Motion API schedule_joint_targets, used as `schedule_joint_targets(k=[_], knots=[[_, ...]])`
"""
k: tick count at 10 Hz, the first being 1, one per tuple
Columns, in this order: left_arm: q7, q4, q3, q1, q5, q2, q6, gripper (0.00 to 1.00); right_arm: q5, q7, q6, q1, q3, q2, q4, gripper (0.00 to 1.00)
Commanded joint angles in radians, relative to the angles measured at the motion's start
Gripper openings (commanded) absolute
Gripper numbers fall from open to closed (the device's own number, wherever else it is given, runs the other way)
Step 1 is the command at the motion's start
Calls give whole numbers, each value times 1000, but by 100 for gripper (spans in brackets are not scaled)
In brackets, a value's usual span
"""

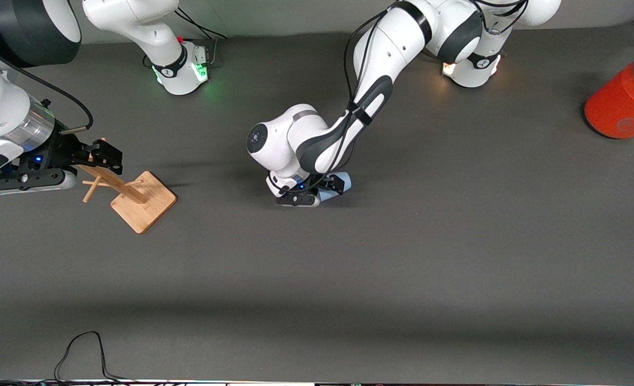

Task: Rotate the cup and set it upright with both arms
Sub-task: 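Close the left gripper on the rim of the lying cup, then rotate the cup opening upward and lower it with the left gripper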

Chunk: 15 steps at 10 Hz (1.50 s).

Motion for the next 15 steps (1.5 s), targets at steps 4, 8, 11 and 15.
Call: schedule_joint_targets(k=[4, 8, 11, 15], knots=[[86, -15, 7, -9, 22, -14, -39, 0, 2, -2, 3, 5, -7, 2, 9, 100], [251, 26, 27, 28, 24, -41, -117, 0, 2, -2, 11, 7, -7, 5, 14, 100], [270, 66, 38, 161, -36, -155, -197, 0, 78, -2, 14, 4, -42, 2, 8, 100], [267, -102, 47, 342, -255, -478, -130, 0, 118, 0, 14, 8, -65, 2, 5, 100]])
